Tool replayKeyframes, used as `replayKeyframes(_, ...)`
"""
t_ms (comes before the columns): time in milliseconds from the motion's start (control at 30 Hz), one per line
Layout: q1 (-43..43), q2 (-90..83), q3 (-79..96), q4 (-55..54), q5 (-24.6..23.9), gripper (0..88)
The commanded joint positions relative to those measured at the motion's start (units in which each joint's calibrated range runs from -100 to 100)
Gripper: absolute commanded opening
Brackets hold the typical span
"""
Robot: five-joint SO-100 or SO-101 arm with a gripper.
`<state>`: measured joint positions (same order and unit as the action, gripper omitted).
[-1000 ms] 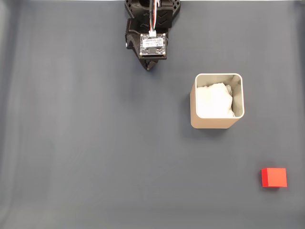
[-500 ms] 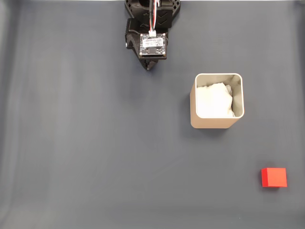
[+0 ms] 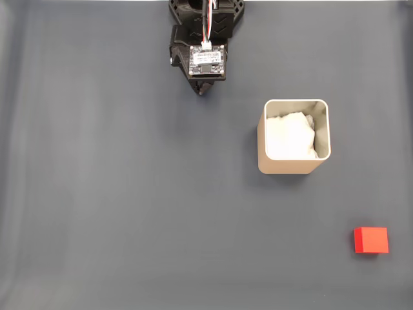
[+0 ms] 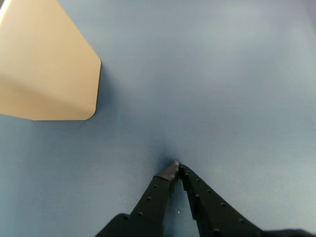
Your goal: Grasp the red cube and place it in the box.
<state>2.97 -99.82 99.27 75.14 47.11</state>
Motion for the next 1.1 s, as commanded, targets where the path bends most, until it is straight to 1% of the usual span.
replayKeyframes(0,0.33,-0.09,0.55,1.14,-0.34,1.1)
replayKeyframes(867,0.47,-0.09,0.55,1.14,-0.73,0.3)
replayKeyframes(1067,0.40,-0.09,0.55,-4.44,-1.66,0.3)
